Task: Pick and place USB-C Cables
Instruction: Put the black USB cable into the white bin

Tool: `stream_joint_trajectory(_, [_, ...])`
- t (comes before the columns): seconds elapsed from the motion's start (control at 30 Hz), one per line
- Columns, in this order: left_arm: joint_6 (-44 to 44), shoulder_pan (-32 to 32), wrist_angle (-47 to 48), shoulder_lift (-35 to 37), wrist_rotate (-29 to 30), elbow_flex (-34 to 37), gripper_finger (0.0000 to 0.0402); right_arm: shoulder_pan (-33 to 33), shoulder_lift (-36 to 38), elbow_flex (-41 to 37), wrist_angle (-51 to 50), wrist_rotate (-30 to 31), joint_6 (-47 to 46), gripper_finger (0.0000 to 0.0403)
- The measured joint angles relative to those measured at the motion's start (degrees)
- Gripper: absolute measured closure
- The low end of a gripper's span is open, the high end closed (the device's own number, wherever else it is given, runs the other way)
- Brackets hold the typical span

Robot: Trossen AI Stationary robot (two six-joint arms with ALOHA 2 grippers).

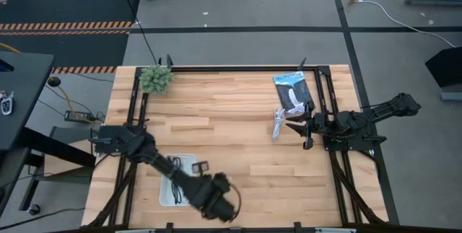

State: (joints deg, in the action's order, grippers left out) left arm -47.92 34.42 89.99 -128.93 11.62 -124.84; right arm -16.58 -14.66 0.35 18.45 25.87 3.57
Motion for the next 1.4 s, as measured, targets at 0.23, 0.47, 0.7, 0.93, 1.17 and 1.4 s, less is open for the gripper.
stream_joint_trajectory(0.23, [-19.09,5.73,0.05,4.97,6.15,0.0,0.032,0.0,0.02,-0.01,-0.05,0.0,0.0,0.0306])
stream_joint_trajectory(0.47, [-34.53,12.76,-0.02,8.36,21.14,0.26,0.0321,0.0,0.02,0.01,-0.08,0.01,0.0,0.0306])
stream_joint_trajectory(0.7, [-48.02,15.04,0.02,11.82,26.44,10.99,0.0321,0.0,0.02,0.0,-0.09,0.0,0.0,0.0306])
stream_joint_trajectory(0.93, [-67.35,15.73,0.02,17.24,14.04,28.38,0.0321,0.0,0.02,-0.01,-0.1,0.0,0.0,0.0306])
stream_joint_trajectory(1.17, [-79.64,14.96,-0.03,19.85,3.96,35.23,0.0313,0.0,0.02,0.01,-0.1,0.0,0.0,0.0306])
stream_joint_trajectory(1.4, [-79.91,10.82,-2.16,19.85,2.56,35.28,0.031,0.0,0.02,-0.01,-0.1,0.02,0.0,0.0306])
